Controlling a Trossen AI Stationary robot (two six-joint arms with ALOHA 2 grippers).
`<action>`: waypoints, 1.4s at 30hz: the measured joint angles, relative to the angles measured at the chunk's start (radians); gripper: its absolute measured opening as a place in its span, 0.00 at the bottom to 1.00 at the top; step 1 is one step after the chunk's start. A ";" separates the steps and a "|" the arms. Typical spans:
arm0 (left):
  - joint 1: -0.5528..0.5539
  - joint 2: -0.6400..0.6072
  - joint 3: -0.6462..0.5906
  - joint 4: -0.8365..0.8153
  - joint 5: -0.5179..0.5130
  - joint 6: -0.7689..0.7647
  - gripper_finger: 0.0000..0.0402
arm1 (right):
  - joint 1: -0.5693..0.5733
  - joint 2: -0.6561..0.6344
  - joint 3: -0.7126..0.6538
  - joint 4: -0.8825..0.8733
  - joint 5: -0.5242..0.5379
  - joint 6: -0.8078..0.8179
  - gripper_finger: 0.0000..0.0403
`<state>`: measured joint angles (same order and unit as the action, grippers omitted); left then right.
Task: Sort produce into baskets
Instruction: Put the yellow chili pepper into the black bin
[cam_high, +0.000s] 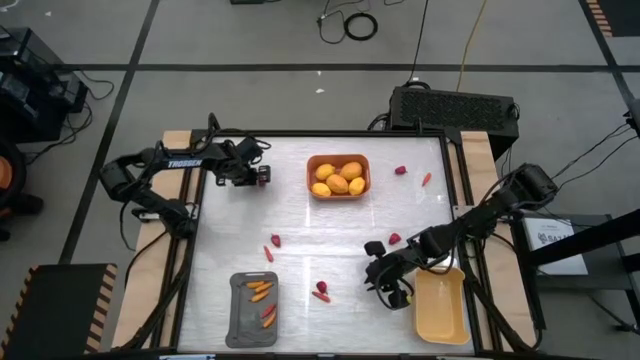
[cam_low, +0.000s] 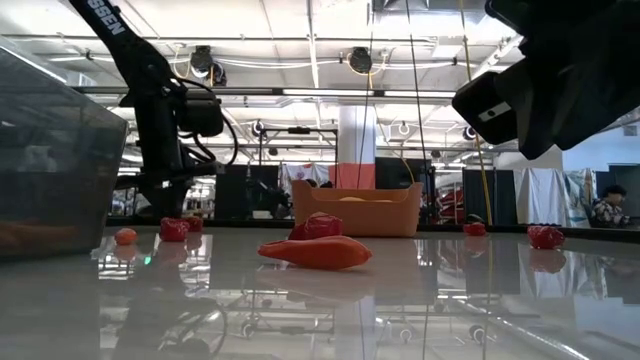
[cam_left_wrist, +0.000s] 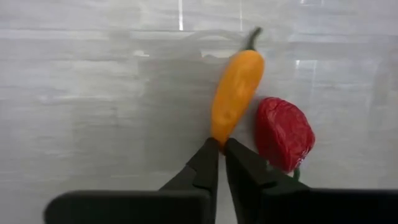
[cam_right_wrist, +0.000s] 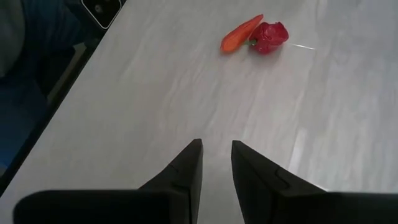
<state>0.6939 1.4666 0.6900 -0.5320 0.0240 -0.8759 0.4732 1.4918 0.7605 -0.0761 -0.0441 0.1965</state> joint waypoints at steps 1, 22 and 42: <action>-0.001 0.000 0.000 0.000 0.001 0.014 0.06 | 0.000 0.000 0.000 0.000 0.000 0.001 0.19; -0.385 -0.379 0.000 -0.117 0.107 0.037 0.01 | 0.000 0.001 0.000 0.007 -0.002 0.103 0.19; -1.375 -0.368 0.000 0.278 -0.026 -0.427 0.00 | -0.008 0.001 0.000 0.119 -0.006 0.091 0.19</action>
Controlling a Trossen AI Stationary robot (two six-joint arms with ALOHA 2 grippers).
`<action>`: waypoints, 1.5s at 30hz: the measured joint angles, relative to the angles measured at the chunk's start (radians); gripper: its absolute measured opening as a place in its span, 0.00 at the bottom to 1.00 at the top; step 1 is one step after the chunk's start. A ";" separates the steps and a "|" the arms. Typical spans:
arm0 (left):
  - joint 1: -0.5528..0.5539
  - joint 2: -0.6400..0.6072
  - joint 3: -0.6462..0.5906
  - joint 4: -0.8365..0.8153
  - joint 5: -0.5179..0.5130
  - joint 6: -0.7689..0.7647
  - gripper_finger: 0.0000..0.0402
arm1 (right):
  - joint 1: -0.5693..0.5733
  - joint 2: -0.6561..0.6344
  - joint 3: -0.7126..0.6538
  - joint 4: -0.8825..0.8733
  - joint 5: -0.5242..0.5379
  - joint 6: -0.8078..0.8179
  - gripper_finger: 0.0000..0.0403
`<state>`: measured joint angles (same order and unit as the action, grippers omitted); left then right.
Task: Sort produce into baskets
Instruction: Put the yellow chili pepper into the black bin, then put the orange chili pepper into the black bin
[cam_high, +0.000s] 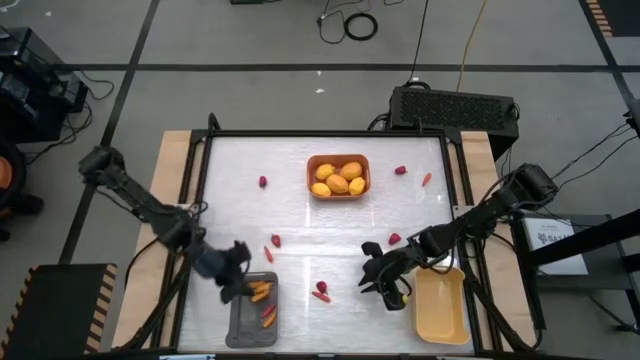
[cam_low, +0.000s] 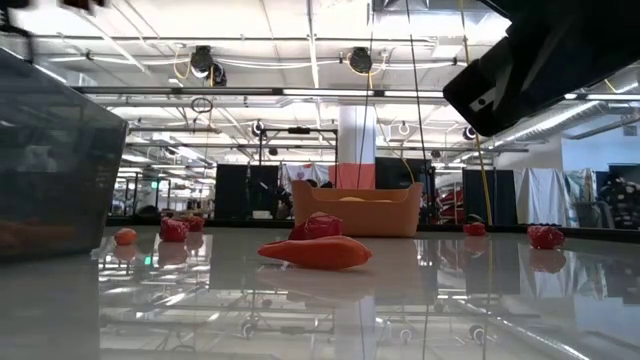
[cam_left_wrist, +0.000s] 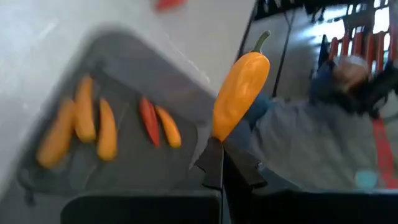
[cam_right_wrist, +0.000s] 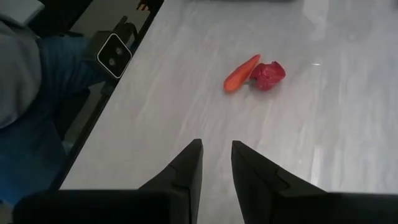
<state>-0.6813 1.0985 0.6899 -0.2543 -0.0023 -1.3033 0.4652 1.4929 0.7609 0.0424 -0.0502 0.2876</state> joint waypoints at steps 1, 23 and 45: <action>-0.027 0.007 0.000 -0.001 -0.003 -0.016 0.00 | 0.000 0.000 0.000 0.000 0.000 0.000 0.19; -0.053 0.156 0.000 -0.046 0.030 -0.105 0.28 | -0.001 0.000 0.000 0.015 0.001 -0.064 0.19; 0.324 0.133 0.298 -0.264 0.083 0.758 0.35 | -0.018 0.000 0.000 0.014 0.002 -0.066 0.19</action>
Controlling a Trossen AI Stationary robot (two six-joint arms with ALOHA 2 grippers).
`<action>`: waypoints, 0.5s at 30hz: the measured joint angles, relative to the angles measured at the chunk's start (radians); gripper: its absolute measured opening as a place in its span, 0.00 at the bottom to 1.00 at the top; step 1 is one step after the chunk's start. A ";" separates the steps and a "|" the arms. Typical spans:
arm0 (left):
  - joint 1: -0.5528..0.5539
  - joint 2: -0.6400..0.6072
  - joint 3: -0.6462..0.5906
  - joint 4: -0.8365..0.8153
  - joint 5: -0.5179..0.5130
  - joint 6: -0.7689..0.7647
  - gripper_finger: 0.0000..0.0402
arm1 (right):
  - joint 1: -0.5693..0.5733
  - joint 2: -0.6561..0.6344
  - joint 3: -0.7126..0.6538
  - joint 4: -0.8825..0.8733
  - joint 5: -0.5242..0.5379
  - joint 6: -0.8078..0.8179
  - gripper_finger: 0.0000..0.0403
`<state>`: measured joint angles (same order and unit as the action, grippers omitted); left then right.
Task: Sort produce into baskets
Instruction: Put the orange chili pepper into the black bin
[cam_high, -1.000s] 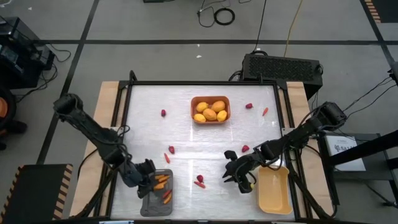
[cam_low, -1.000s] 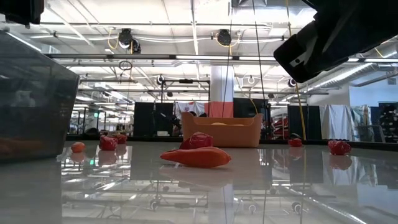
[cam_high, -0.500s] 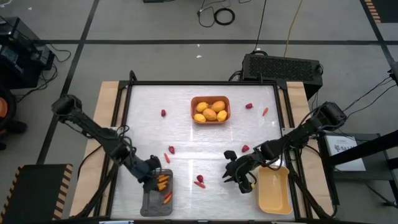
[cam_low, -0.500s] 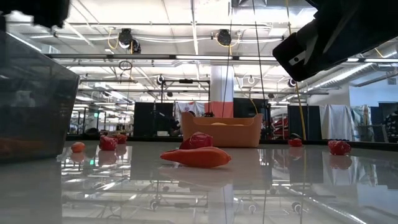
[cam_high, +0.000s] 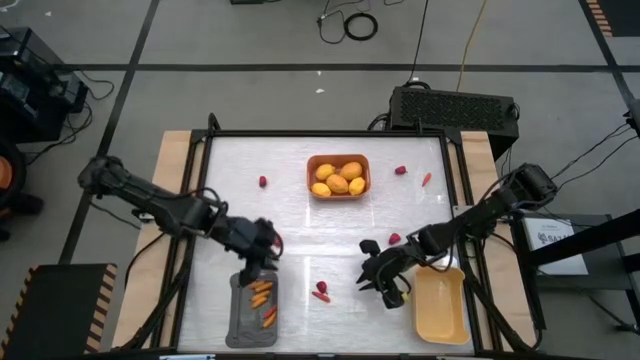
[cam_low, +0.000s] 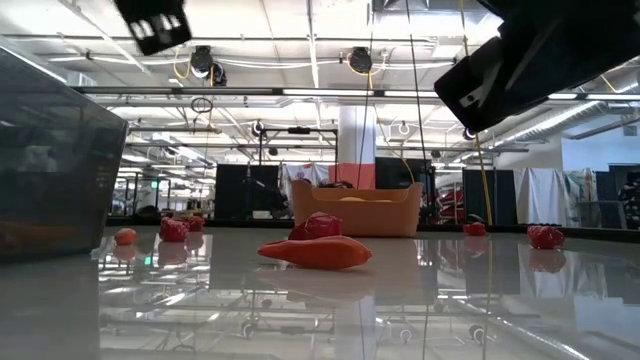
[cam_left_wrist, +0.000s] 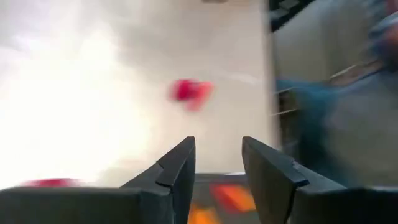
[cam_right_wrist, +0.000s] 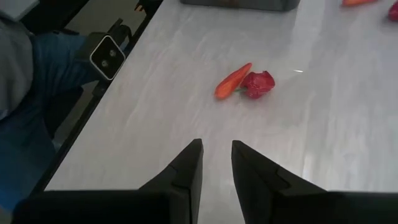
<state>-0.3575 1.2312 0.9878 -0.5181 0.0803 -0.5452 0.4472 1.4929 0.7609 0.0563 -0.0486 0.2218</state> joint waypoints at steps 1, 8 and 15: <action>0.012 0.002 0.008 -0.044 -0.022 0.070 0.35 | -0.002 0.000 0.000 0.000 0.000 0.004 0.19; 0.045 0.047 0.009 -0.264 -0.107 0.485 0.35 | -0.004 0.000 0.000 -0.001 0.001 0.023 0.19; 0.056 0.171 0.009 -0.367 -0.178 0.656 0.35 | -0.027 0.000 0.000 0.008 0.029 0.065 0.19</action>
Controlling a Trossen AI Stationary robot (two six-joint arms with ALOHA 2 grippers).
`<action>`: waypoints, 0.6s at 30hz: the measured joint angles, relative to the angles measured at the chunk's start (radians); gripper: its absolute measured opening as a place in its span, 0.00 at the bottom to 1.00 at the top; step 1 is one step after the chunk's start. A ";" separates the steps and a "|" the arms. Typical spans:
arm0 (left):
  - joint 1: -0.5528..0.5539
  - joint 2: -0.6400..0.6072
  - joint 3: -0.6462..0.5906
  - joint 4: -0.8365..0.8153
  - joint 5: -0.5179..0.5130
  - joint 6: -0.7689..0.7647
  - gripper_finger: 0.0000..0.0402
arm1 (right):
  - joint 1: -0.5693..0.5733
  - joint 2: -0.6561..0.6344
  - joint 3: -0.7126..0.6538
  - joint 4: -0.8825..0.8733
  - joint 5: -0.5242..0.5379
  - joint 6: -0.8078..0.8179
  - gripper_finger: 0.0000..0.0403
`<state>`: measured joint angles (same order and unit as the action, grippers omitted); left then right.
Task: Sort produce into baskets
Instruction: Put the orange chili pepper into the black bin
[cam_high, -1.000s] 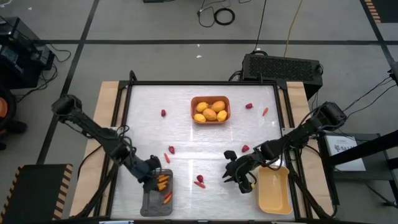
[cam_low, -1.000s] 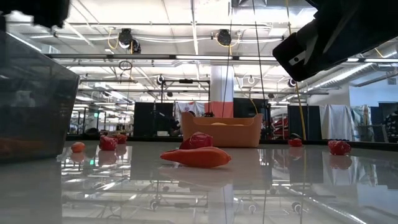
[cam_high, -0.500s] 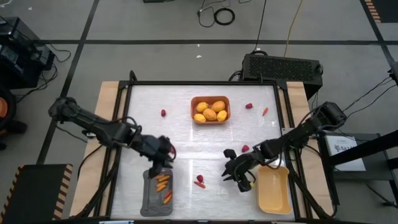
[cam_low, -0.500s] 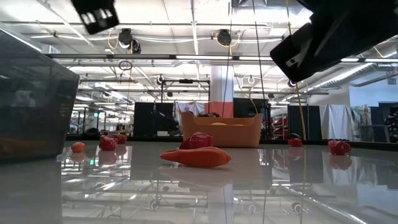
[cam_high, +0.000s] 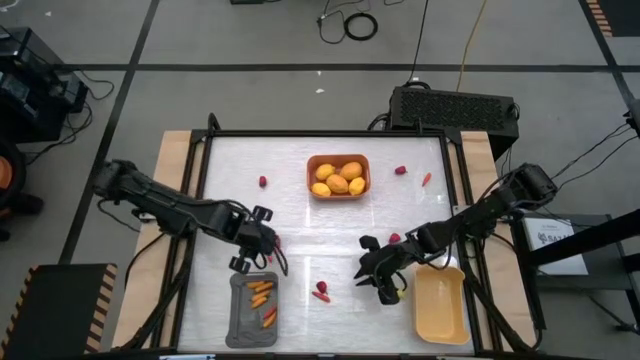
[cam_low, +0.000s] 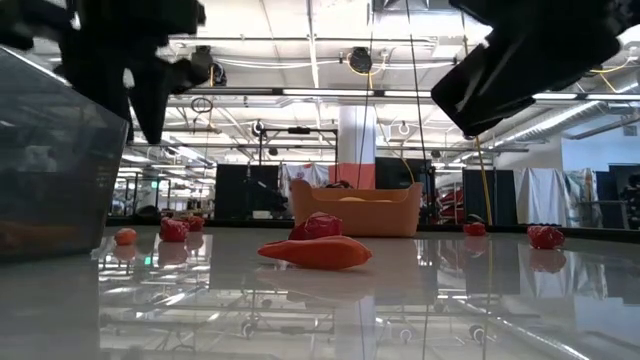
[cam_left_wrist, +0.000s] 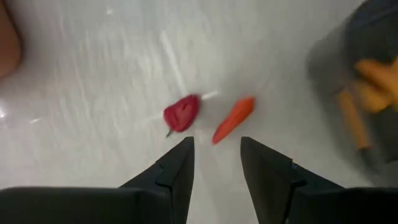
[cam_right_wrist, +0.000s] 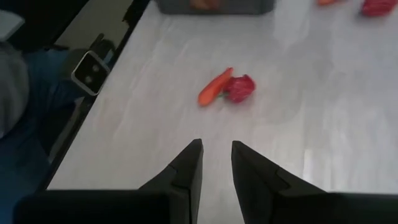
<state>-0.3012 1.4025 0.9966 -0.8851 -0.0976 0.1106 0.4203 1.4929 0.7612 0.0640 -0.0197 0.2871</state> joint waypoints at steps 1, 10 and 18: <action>0.000 0.019 0.000 -0.003 -0.005 0.009 0.35 | -0.004 0.000 0.000 0.000 0.004 0.011 0.19; 0.000 0.163 -0.017 -0.014 0.005 0.062 0.35 | -0.015 0.000 0.000 0.009 0.020 0.094 0.19; 0.000 0.212 -0.045 0.042 0.018 0.062 0.35 | -0.015 0.000 0.000 0.041 0.020 0.094 0.19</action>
<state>-0.3012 1.6150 0.9517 -0.8430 -0.0791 0.1730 0.4049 1.4929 0.7616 0.1048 -0.0002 0.3813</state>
